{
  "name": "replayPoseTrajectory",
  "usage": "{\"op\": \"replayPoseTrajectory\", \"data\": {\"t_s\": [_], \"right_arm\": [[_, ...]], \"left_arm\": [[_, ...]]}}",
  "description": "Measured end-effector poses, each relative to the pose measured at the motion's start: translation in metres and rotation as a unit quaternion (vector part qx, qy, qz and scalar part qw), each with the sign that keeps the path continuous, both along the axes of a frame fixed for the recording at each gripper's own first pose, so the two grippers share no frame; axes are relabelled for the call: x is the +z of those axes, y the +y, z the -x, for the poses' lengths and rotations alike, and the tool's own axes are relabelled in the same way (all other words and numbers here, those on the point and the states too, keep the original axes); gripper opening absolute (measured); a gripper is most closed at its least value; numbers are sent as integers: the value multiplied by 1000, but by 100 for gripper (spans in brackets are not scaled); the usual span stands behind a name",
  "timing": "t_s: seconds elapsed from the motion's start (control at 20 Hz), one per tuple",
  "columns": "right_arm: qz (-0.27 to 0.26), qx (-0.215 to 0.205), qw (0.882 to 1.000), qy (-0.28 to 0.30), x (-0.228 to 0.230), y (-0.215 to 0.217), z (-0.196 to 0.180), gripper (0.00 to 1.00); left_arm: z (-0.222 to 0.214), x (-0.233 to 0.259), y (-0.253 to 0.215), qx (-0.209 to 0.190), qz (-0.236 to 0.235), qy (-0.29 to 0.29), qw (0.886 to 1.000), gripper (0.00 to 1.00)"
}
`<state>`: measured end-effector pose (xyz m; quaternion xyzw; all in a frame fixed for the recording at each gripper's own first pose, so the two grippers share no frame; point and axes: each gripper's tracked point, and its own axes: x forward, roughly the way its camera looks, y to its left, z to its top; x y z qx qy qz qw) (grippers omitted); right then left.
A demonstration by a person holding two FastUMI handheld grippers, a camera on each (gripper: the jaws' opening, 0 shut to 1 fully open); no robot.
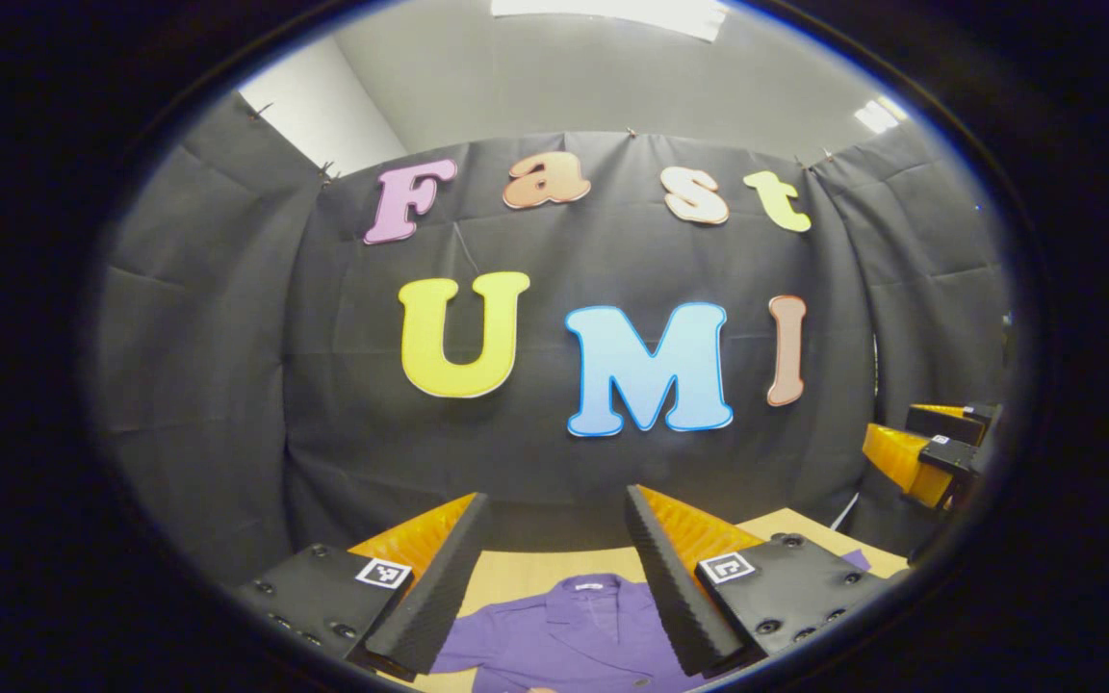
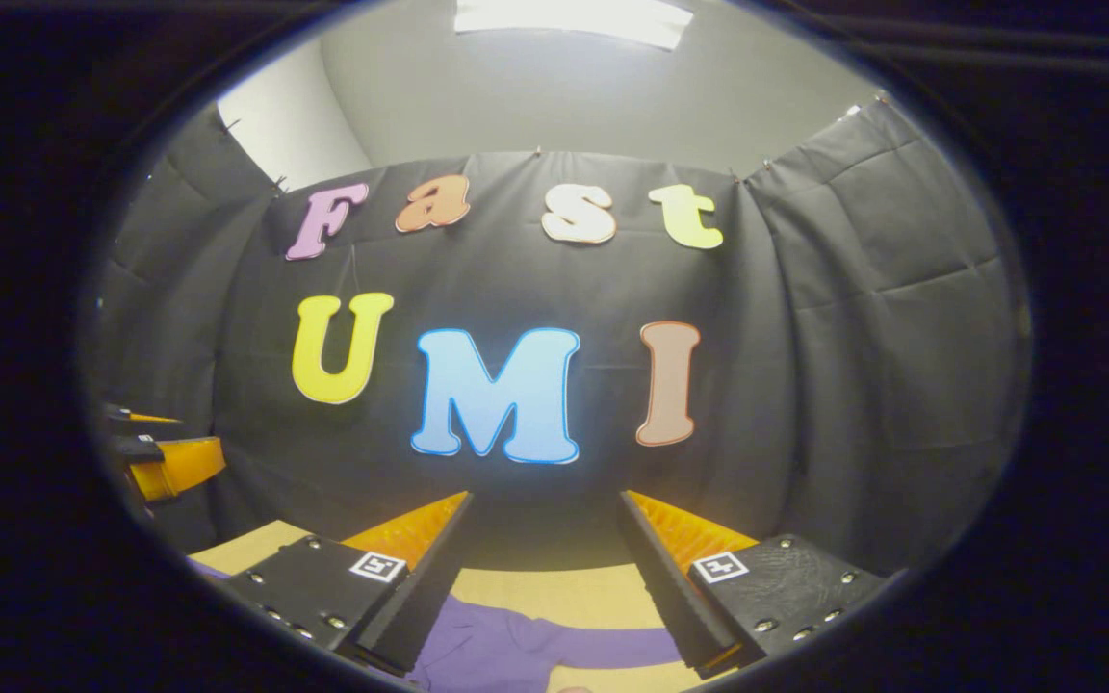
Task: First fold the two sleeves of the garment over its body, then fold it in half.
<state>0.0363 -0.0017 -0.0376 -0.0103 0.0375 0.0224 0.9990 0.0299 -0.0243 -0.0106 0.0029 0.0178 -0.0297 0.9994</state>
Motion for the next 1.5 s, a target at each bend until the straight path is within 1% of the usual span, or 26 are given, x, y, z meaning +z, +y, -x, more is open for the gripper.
{"op": "replayPoseTrajectory", "data": {"t_s": [0.05, 0.1, 0.15, 0.2, 0.25, 0.3, 0.55, 0.8, 1.15, 1.35, 1.5], "right_arm": [[2, -4, 1000, 4, -6, -5, -2, 93], [6, -7, 1000, 8, -10, -9, -4, 96], [8, -11, 1000, 14, -17, -15, -5, 96], [10, -15, 1000, 21, -24, -21, -7, 93], [12, -19, 999, 29, -33, -28, -10, 96], [14, -23, 999, 36, -41, -35, -12, 93], [38, -46, 995, 78, -93, -75, -27, 93], [32, -78, 988, 131, -150, -121, -41, 93], [46, -124, 970, 203, -239, -186, -52, 93], [28, -147, 955, 256, -292, -216, -49, 93], [31, -163, 943, 289, -329, -238, -44, 93]], "left_arm": [[-2, 0, -1, 0, 0, 1, 1000, 93], [-2, 0, -2, 1, -1, 2, 1000, 93], [-5, -1, -3, 2, -2, 3, 1000, 93], [-4, -1, -3, 2, -3, 3, 1000, 93], [-5, -1, -3, 3, -4, 4, 1000, 93], [-6, -1, -3, 4, -5, 4, 1000, 93], [-8, -3, -4, 11, -13, 9, 1000, 93], [-8, -10, -1, 26, -16, 20, 999, 93], [-5, -18, 7, 57, -18, 32, 998, 93], [-5, -27, 1, 66, -19, 45, 997, 93], [-5, -32, -6, 68, -20, 52, 996, 93]]}}
